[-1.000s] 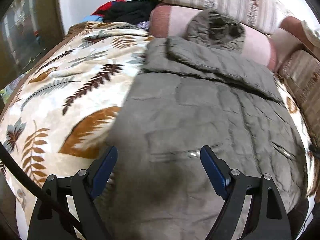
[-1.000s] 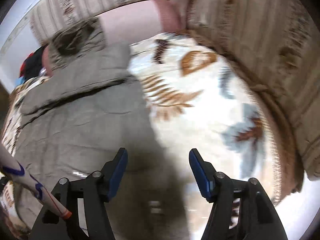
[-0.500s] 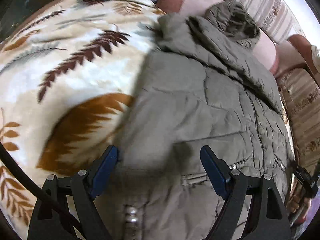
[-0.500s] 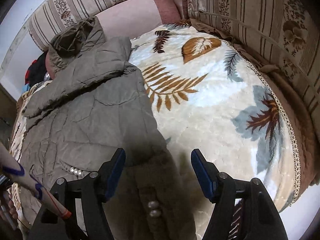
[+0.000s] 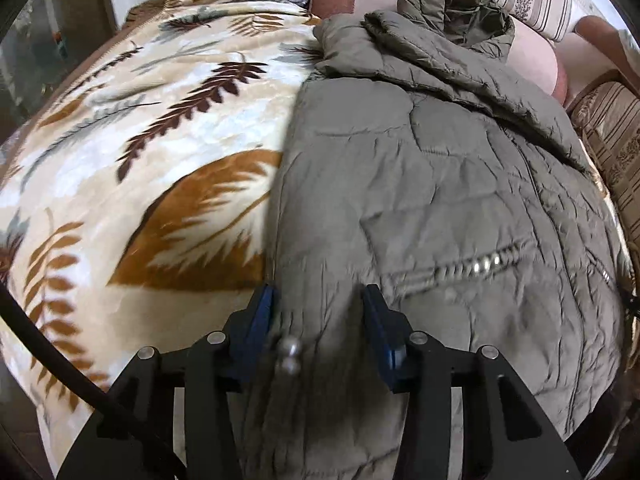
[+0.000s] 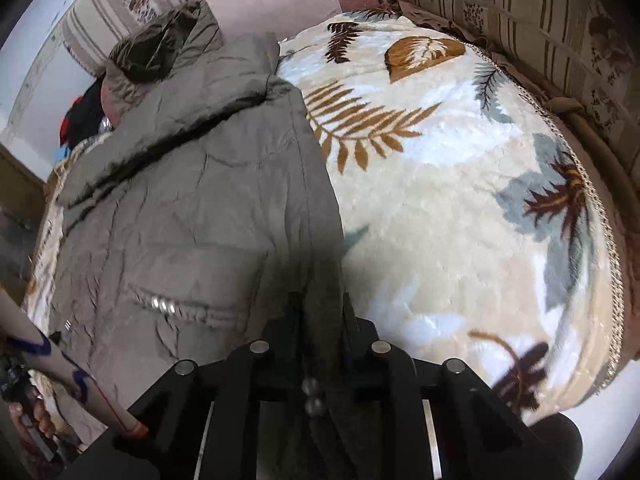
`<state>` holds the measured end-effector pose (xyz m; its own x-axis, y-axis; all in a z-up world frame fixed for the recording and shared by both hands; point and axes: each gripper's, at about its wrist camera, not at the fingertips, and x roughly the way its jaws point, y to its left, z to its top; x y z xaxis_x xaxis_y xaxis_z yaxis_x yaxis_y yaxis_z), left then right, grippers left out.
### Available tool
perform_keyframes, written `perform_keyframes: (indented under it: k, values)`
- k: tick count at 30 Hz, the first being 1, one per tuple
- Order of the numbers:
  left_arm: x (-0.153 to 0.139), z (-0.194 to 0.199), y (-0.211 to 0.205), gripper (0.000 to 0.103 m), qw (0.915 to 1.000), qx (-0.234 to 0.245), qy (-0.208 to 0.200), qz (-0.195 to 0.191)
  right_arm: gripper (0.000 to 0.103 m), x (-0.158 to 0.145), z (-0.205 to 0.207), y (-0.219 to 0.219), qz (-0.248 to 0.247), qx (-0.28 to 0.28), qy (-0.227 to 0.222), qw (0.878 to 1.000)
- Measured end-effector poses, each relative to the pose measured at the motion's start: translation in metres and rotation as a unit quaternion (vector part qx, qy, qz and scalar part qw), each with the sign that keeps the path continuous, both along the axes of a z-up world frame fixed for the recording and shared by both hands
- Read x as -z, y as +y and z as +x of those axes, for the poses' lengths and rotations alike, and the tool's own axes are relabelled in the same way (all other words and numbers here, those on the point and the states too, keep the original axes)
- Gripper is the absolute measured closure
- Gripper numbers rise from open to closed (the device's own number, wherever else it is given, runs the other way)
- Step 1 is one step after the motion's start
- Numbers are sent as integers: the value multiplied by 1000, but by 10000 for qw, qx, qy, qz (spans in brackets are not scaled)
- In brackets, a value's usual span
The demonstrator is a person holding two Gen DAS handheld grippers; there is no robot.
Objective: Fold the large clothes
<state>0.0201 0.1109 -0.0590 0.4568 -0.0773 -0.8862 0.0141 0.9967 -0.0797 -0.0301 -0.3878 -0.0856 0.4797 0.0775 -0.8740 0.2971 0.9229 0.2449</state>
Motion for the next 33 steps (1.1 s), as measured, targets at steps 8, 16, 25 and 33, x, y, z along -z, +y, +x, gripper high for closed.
perform_keyframes:
  k: [8,16,25,33]
  values:
    - [-10,-39,-4,54,9998,62,-15,178,71,-6,-30,16,-702,-164,167,9973]
    - [-32,-60,-13,54,9999,149,1,-35,69,-34,-59,38,-1128,-206,-82,9934]
    - [-69,-52,-40,37,9976,388,-543,197,53,-56,-28,103,-1076,-1070,-440,9874]
    - [-64,-31,-54,36,9959,502,-555,500,42,-71,10,150,-1399,-1606,-657,9748]
